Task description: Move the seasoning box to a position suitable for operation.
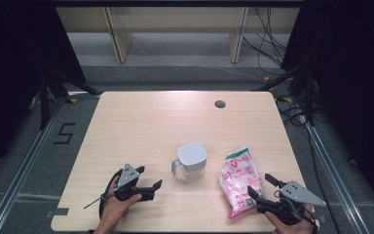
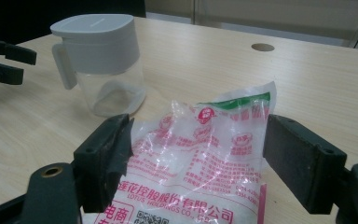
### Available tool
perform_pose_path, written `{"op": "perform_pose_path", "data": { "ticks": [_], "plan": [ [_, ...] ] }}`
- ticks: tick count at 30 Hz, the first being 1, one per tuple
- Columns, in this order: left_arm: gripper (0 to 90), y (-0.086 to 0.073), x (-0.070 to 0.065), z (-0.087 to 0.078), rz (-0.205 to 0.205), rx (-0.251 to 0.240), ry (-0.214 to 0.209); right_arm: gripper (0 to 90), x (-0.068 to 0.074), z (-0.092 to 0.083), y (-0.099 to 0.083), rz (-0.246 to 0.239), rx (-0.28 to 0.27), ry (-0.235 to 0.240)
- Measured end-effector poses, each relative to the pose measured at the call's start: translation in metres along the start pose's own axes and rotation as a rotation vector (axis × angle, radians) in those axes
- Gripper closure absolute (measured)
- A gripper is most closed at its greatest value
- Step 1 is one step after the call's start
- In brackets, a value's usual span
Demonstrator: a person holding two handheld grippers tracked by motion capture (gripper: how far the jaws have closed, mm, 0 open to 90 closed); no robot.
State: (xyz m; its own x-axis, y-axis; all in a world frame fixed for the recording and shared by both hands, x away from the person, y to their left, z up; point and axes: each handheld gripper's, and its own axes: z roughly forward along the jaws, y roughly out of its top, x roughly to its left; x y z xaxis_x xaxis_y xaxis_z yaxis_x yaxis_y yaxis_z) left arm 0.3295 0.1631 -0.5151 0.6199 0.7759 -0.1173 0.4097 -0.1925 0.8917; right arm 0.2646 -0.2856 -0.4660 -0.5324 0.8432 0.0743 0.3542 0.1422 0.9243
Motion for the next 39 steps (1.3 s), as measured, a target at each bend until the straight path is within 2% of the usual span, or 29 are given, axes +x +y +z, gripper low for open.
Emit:
{"op": "perform_pose_path", "data": {
  "ticks": [2,3,4,5,6,7,8,9,11,13,14,15,17,18,19,20,21,22,23,24,26,28,29,30,31,32,33,34,39],
  "plan": [
    [15.0,0.001,-0.002,-0.001,0.015,-0.011,-0.008,24.5,0.000,-0.001,0.000,-0.003,-0.001,-0.008],
    [14.9,0.001,-0.003,-0.001,0.023,-0.020,-0.012,24.5,-0.002,0.001,0.001,-0.018,-0.002,0.009],
    [14.9,0.002,-0.004,-0.001,0.023,-0.028,-0.017,24.5,-0.003,0.001,0.000,-0.024,-0.001,-0.004],
    [14.6,0.003,-0.005,-0.001,0.021,-0.040,-0.025,24.5,-0.001,0.003,0.000,0.003,-0.013,0.009],
    [14.6,0.004,-0.007,-0.001,0.013,-0.045,-0.027,24.5,-0.003,0.002,0.000,-0.037,-0.015,-0.005],
    [14.6,0.005,-0.007,-0.001,0.023,-0.045,-0.026,24.5,-0.003,0.001,0.000,-0.042,-0.010,-0.005],
    [14.6,0.005,-0.008,-0.001,0.032,-0.040,-0.025,24.4,-0.001,0.001,0.000,-0.014,0.001,-0.005],
    [14.6,0.005,-0.009,0.001,0.033,-0.053,-0.033,24.3,0.000,0.002,0.000,0.007,-0.013,-0.001],
    [14.8,0.006,-0.011,0.001,0.049,-0.052,-0.026,24.4,-0.001,0.001,0.000,-0.029,-0.004,-0.003],
    [15.8,0.008,-0.013,0.004,0.045,-0.051,-0.044,24.3,0.001,0.001,0.000,0.001,0.001,-0.007],
    [17.5,0.011,-0.013,0.005,0.044,-0.045,-0.060,24.3,-0.001,0.002,0.000,-0.018,-0.002,-0.008],
    [19.8,0.013,-0.013,0.007,0.030,-0.051,-0.071,24.4,0.001,0.001,-0.001,0.015,0.006,-0.009],
    [22.0,0.015,-0.013,0.009,0.035,-0.060,-0.075,24.4,0.000,0.001,-0.001,0.003,0.016,-0.004],
    [27.4,0.020,-0.013,0.011,0.074,-0.063,-0.065,24.5,-0.003,0.004,-0.001,-0.022,0.011,0.005],
    [29.0,0.022,-0.013,0.013,0.080,-0.074,-0.075,24.5,-0.003,0.004,-0.001,-0.005,0.018,0.014],
    [32.3,0.024,-0.013,0.015,0.088,-0.083,-0.095,24.5,-0.004,0.003,-0.001,-0.020,0.018,0.010],
    [35.5,0.024,-0.013,0.015,0.088,-0.083,-0.095,24.5,-0.004,0.003,-0.001,-0.020,0.018,0.010],
    [37.8,0.025,-0.016,0.018,0.101,-0.081,-0.119,24.5,-0.002,0.002,-0.001,-0.012,0.011,0.007],
    [38.1,0.026,-0.020,0.026,0.146,-0.070,-0.128,24.5,-0.003,0.002,-0.001,-0.022,0.008,0.001],
    [40.1,0.027,-0.022,0.029,0.176,-0.060,-0.114,24.5,-0.004,0.003,-0.001,-0.028,0.010,-0.005],
    [44.4,0.029,-0.025,0.037,0.193,-0.063,-0.109,24.5,-0.004,0.003,-0.002,-0.021,0.027,0.020],
    [48.5,0.030,-0.029,0.044,0.234,-0.072,-0.100,24.6,-0.004,0.002,-0.002,-0.028,0.025,0.008],
    [51.7,0.030,-0.029,0.044,0.234,-0.072,-0.100,24.6,-0.004,0.002,-0.002,-0.028,0.025,0.008],
    [55.5,0.032,-0.030,0.047,0.283,-0.060,-0.095,24.6,0.000,0.002,-0.002,0.014,0.019,-0.011],
    [57.5,0.034,-0.032,0.051,0.284,-0.067,-0.099,24.6,-0.004,0.003,-0.002,-0.047,0.012,-0.012],
    [59.9,0.035,-0.032,0.052,0.302,-0.070,-0.082,24.6,-0.004,0.003,-0.002,-0.039,0.008,-0.014],
    [64.5,0.036,-0.032,0.053,0.296,-0.069,-0.078,24.6,-0.004,0.003,-0.002,-0.041,0.009,-0.013],
    [65.9,0.038,-0.030,0.055,0.278,-0.075,-0.098,24.6,-0.002,0.004,-0.002,-0.015,0.000,-0.004],
    [67.9,0.043,-0.021,0.060,0.264,-0.074,-0.107,24.7,-0.004,0.003,-0.002,-0.038,0.010,-0.008]
  ]
}}
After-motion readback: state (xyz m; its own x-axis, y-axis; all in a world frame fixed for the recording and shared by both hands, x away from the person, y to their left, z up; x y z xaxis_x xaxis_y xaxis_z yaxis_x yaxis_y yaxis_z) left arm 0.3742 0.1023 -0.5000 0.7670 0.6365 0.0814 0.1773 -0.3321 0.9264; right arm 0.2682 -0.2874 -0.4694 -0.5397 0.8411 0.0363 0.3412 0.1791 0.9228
